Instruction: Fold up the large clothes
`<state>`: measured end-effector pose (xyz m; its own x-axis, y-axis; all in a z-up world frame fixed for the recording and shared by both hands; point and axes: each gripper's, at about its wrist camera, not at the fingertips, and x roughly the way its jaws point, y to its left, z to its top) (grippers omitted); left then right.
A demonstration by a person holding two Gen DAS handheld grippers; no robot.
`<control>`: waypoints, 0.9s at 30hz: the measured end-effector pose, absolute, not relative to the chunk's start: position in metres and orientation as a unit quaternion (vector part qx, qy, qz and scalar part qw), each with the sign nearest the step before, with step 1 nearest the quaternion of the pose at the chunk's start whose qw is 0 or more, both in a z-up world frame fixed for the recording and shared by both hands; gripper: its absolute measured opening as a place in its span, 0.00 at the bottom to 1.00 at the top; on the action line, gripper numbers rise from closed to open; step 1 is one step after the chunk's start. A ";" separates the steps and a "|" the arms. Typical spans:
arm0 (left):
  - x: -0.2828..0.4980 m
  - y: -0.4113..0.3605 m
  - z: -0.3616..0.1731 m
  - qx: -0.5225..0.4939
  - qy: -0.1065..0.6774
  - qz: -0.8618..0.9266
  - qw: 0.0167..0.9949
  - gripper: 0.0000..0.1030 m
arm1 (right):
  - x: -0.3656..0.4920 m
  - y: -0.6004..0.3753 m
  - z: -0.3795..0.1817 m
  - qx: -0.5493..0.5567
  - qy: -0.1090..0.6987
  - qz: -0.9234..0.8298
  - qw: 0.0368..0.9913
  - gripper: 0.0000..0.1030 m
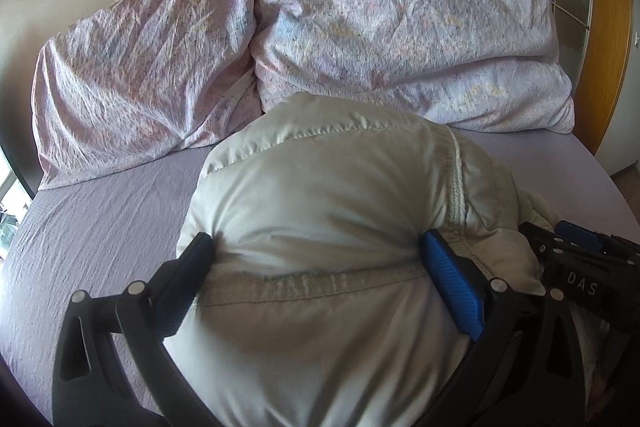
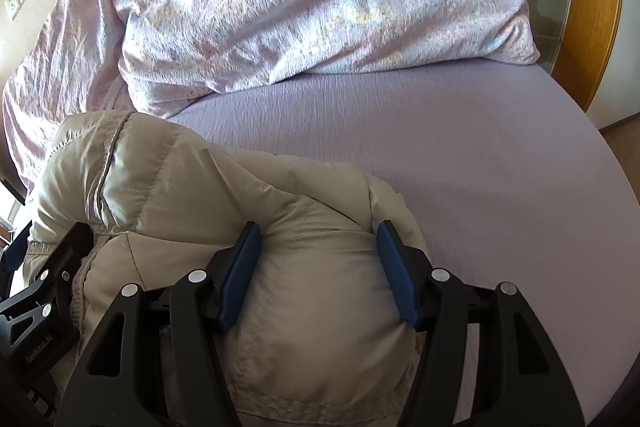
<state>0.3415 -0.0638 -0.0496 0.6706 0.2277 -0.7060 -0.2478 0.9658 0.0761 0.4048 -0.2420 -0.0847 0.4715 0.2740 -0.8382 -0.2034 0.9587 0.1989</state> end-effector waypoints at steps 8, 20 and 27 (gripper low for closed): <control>0.337 -0.064 -0.042 -0.008 0.404 0.116 0.907 0.98 | 0.408 -0.244 -0.079 0.046 0.532 0.128 0.836 0.63; 0.305 -0.022 -0.004 -0.058 0.411 0.072 0.907 0.98 | 0.407 -0.308 -0.053 0.120 0.570 0.202 0.787 0.98; 0.293 0.006 -0.008 -0.089 0.432 0.049 0.896 0.98 | 0.406 -0.341 -0.095 0.274 0.650 0.247 0.664 0.99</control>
<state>0.2931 0.0062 -0.0082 0.6212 0.0117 -0.7836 -0.1651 0.9794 -0.1162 0.4062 -0.3412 -0.0954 0.0324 0.6844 -0.7284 0.0281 0.7279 0.6851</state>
